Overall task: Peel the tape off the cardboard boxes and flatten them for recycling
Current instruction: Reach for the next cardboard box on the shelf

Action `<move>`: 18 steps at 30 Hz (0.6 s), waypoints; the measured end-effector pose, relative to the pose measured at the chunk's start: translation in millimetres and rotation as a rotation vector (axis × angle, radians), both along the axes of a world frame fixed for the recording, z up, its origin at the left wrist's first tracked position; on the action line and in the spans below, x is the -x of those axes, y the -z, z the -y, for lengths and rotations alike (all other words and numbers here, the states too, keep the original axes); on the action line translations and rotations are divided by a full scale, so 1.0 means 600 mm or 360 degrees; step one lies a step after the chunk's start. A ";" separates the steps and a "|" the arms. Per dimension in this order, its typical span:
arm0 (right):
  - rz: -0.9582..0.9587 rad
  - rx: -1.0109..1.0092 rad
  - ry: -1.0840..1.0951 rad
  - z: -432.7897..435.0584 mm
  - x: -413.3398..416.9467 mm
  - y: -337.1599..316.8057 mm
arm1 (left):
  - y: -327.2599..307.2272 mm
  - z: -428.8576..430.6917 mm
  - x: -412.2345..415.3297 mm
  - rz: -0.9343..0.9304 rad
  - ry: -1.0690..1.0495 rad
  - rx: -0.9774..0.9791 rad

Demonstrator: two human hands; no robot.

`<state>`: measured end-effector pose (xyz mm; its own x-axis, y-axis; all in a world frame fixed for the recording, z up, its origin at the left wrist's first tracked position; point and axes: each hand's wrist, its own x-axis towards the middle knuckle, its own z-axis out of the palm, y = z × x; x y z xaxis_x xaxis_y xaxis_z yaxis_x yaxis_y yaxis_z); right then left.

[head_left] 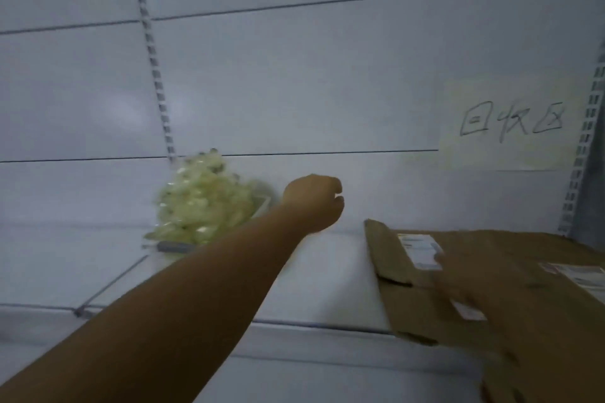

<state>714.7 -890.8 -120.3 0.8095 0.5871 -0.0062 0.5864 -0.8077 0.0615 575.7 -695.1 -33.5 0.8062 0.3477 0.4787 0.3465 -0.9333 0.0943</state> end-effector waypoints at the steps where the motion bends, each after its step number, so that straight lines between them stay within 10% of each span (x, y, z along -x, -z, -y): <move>1: 0.0287 0.0030 -0.0021 -0.027 0.021 -0.030 | -0.020 -0.021 0.048 0.0032 -0.0028 -0.0061; 4: 0.0818 -0.0521 -0.0368 -0.163 0.142 -0.118 | -0.065 -0.117 0.235 0.0015 -0.0175 -0.0193; 8: 0.0676 -0.1111 -0.1188 -0.373 0.409 -0.199 | -0.077 -0.262 0.533 -0.0332 -0.0672 -0.0209; 18: -0.0052 -0.0187 -0.2110 -0.626 0.886 -0.019 | 0.050 -0.444 0.997 -0.0475 -0.1472 0.0207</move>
